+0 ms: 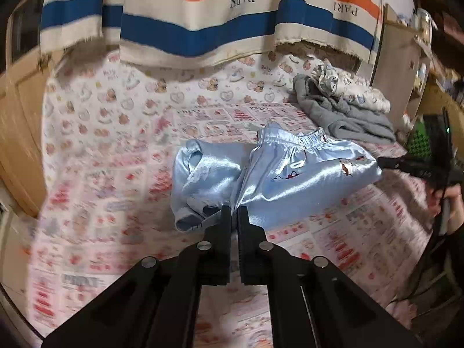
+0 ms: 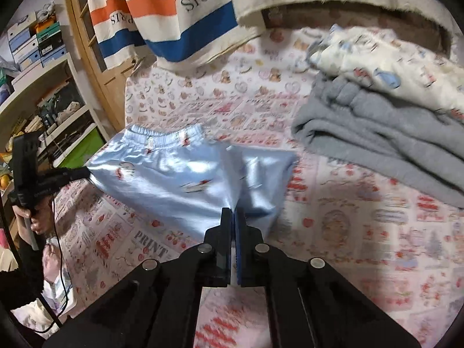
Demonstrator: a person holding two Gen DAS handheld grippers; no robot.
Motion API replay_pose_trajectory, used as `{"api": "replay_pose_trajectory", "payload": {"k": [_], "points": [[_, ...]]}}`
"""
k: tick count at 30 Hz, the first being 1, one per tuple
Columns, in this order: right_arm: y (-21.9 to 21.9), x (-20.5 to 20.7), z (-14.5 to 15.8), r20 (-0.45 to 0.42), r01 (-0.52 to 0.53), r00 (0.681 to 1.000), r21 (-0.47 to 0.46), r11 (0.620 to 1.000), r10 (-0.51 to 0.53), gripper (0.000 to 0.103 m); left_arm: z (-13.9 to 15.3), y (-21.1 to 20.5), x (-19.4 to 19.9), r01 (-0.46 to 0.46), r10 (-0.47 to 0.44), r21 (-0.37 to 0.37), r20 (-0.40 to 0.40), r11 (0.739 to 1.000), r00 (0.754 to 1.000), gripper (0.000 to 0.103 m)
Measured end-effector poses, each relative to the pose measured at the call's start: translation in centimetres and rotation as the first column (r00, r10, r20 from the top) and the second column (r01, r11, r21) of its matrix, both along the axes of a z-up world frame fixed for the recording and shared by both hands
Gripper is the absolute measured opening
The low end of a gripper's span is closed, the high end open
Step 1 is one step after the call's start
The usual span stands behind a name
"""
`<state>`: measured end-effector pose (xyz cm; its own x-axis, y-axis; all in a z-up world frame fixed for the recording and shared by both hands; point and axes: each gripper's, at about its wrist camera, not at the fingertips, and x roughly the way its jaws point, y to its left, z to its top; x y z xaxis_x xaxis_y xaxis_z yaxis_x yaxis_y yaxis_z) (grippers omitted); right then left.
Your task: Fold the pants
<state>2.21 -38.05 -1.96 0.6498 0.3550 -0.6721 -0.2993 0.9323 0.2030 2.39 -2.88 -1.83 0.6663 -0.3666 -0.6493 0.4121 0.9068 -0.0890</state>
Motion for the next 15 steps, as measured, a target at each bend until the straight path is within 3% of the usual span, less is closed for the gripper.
{"api": "replay_pose_trajectory", "payload": {"k": [3,5,11,13,15], "points": [[-0.1,-0.3,-0.1,0.005,0.008,1.0,-0.017,1.0,-0.008,0.002,-0.7,-0.3,0.2,0.001,-0.001,0.05,-0.006,0.999,1.0,0.006],[-0.1,-0.6,0.0,0.032,0.024,0.999,-0.02,1.0,-0.023,0.002,-1.2,-0.7,0.0,0.002,-0.001,0.068,-0.006,0.998,1.0,0.015],[1.4,0.9,1.9,0.069,0.011,0.998,0.049,0.999,-0.014,0.002,1.5,-1.6,0.2,0.041,-0.04,-0.051,0.027,0.998,0.999,0.017],[2.8,2.2,2.0,0.038,-0.018,0.999,0.069,0.997,0.016,0.002,2.3,-2.9,1.1,0.072,-0.07,-0.054,0.037,0.996,0.997,0.017],[4.5,4.0,1.6,-0.01,-0.049,0.999,0.096,0.994,0.05,0.002,2.0,-4.4,2.9,0.088,-0.089,-0.039,-0.007,0.995,0.996,0.017]]}}
